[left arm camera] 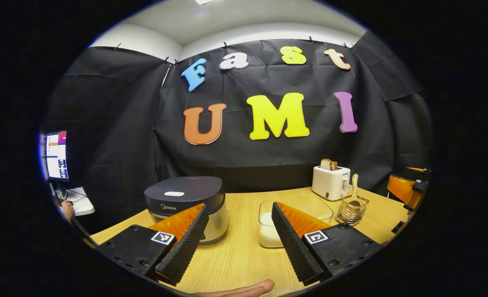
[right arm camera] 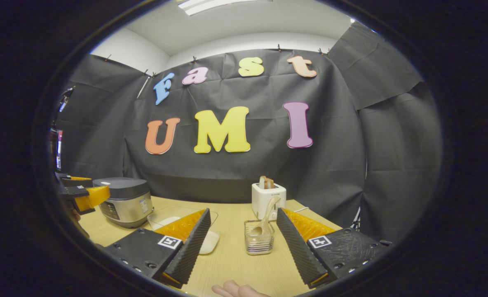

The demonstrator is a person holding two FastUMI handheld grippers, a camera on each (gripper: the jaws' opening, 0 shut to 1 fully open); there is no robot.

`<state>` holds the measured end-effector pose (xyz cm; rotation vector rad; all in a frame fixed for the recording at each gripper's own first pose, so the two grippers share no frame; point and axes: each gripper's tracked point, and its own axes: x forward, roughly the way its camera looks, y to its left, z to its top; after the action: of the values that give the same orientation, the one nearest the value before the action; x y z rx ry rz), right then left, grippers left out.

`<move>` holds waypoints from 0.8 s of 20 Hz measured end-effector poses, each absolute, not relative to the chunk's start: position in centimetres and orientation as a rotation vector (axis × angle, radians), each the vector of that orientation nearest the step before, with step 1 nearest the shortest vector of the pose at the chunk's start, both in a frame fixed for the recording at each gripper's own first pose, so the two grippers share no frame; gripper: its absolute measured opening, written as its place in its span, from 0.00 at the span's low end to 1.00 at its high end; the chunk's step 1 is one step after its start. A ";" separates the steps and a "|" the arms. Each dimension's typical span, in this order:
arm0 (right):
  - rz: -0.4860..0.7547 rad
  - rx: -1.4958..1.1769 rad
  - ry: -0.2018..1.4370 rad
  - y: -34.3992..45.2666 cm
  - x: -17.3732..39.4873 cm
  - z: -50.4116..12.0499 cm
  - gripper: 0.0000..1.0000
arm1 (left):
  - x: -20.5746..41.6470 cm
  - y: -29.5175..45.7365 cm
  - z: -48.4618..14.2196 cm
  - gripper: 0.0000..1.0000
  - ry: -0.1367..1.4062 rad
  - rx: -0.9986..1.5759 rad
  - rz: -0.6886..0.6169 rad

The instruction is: Close the left gripper, press the button to open the rice cooker; take a wooden spoon from the chopstick holder with the right hand, scoop a spoonful of rice and pour it into the rice cooker, then put the wooden spoon back into the chopstick holder.

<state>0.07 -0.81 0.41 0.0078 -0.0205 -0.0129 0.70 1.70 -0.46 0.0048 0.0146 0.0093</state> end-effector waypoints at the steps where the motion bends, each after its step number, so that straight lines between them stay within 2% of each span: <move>1: -0.009 0.013 -0.013 -0.8 0.1 0.3 0.95 | 0.8 1.9 -0.2 0.98 0.010 0.010 0.009; 6: -0.035 0.018 -0.015 -2.6 0.4 0.7 0.95 | 2.3 6.9 0.3 0.98 0.017 0.039 0.095; 9: 0.014 -0.002 -0.002 -2.0 0.3 0.7 0.93 | 4.3 9.4 0.3 0.98 0.062 0.025 0.117; 11: 0.030 -0.045 -0.044 -1.8 -0.4 1.9 0.95 | 6.7 12.1 0.4 0.86 0.113 -0.018 0.126; 12: 0.019 -0.072 -0.077 -1.9 -0.6 2.6 0.92 | 7.8 12.9 0.2 0.77 0.147 -0.044 0.117; 15: -0.014 -0.153 -0.128 -2.3 -1.2 3.4 0.96 | 10.0 14.9 -0.5 0.66 0.234 -0.071 0.102; 16: -0.019 -0.172 -0.144 -2.3 -1.5 3.9 0.97 | 10.7 15.4 -0.6 0.59 0.256 -0.064 0.102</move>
<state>-1.54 -2.26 3.93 -0.1722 -0.1443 -0.0191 10.66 15.44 -0.59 -0.0641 0.2562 0.1022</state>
